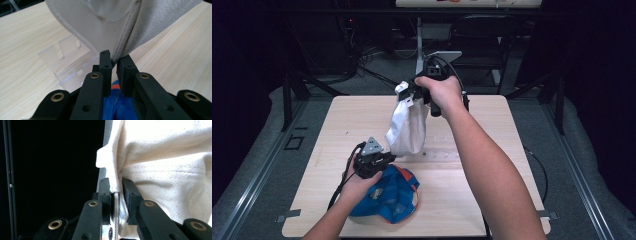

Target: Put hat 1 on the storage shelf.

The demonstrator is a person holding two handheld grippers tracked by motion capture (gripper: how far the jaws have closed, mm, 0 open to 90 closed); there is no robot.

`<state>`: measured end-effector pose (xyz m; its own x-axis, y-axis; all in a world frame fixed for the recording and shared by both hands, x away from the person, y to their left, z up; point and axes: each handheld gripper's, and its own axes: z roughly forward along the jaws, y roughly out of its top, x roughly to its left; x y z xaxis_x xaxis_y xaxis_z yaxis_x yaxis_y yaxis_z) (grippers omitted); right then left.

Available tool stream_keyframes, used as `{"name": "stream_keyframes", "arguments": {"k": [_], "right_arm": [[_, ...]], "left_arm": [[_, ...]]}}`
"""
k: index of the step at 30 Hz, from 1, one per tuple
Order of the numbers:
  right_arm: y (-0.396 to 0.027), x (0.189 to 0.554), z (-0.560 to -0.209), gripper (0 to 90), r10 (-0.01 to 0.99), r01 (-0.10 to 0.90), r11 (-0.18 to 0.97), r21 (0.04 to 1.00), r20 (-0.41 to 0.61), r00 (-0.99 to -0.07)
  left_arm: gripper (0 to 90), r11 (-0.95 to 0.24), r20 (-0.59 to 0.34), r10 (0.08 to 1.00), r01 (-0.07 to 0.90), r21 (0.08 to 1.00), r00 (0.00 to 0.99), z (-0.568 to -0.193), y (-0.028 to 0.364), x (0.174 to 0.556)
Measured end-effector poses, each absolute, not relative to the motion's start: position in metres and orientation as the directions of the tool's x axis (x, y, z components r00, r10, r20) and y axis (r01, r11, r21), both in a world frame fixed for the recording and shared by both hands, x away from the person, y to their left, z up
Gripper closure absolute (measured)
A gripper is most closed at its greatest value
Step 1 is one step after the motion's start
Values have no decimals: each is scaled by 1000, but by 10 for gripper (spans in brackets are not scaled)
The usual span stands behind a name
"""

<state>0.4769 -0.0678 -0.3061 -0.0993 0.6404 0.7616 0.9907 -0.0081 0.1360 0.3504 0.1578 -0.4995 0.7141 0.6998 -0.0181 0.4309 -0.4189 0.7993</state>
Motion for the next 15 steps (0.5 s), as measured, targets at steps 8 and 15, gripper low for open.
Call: {"name": "stream_keyframes", "arguments": {"k": [8, 15], "right_arm": [[-58, 477, -313, 786, 655, 990, 14, 137, 747, -113], [-59, 478, -325, 785, 676, 989, 9, 145, 728, -113]], "left_arm": [[831, -375, -59, 732, 474, 797, 679, -509, 160, 347], [832, -307, -113, 759, 506, 806, 642, -517, 165, 346]]}}
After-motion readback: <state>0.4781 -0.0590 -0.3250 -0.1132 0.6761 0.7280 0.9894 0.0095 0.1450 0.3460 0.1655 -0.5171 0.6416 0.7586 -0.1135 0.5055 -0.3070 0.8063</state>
